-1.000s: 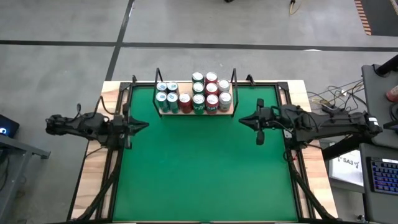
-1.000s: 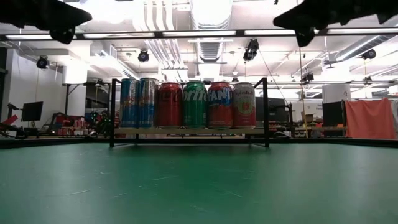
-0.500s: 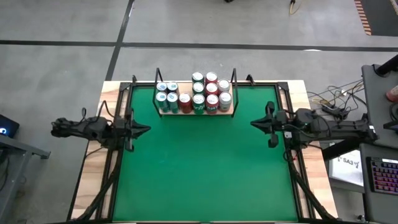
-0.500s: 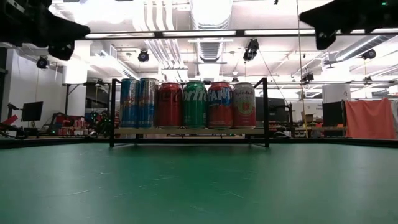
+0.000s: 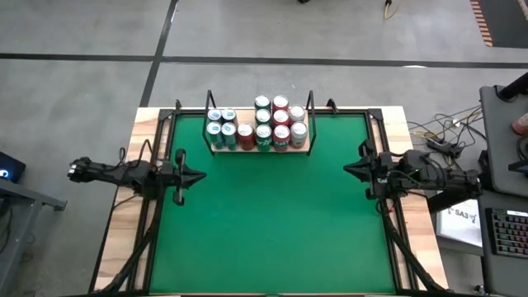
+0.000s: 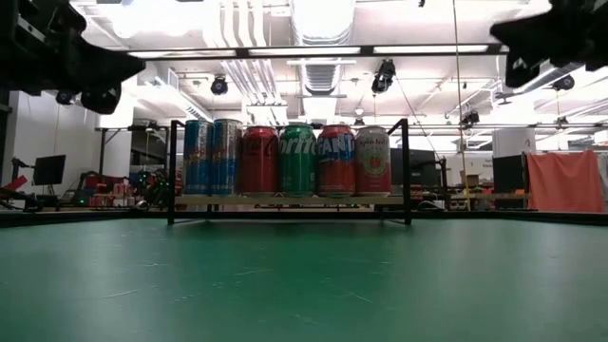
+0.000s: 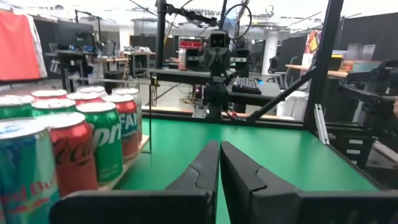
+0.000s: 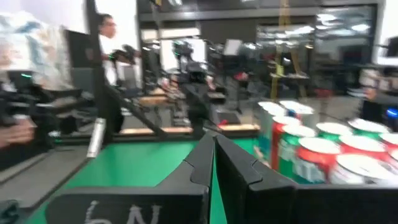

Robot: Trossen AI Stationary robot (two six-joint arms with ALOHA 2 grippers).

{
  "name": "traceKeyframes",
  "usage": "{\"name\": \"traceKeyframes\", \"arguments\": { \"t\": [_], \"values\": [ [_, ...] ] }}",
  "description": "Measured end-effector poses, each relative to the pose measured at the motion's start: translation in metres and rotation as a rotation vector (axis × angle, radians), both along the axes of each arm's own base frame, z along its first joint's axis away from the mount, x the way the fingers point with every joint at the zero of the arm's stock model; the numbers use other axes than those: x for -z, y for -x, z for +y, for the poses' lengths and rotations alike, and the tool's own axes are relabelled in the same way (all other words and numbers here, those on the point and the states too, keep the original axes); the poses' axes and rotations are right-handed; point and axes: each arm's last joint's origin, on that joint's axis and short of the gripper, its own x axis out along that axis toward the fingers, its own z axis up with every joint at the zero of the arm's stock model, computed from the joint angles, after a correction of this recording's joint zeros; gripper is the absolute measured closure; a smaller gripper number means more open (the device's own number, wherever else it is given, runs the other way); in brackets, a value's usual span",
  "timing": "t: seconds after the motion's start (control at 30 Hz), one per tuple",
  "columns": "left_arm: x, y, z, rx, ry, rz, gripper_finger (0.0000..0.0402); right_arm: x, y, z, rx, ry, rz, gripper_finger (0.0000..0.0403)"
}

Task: Pick and place cans onto a shelf
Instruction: Return to Home Position

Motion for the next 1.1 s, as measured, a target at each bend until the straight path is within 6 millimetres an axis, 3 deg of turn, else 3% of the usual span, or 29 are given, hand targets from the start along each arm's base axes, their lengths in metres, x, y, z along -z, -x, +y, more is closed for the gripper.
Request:
{"name": "traceKeyframes", "arguments": {
  "t": [0.17, 0.5, 0.77, 1.1],
  "values": [
    [0.007, -0.002, 0.0, 0.0, 0.018, 0.012, 0.0402, 0.004, -0.003, 0.002, -0.071, 0.016, 0.037, 0.0394],
    [0.013, -0.005, 0.0, -0.033, -0.011, 0.044, 0.0402, 0.048, -0.015, 0.0, -0.01, 0.119, 0.124, 0.0394],
    [0.016, -0.008, 0.001, -0.088, -0.026, 0.099, 0.0402, 0.05, -0.016, 0.0, -0.018, 0.144, 0.143, 0.0394],
    [0.019, -0.011, 0.0, -0.091, -0.036, 0.143, 0.0402, 0.051, -0.016, 0.0, -0.025, -0.025, 0.161, 0.0394]
  ]
}}
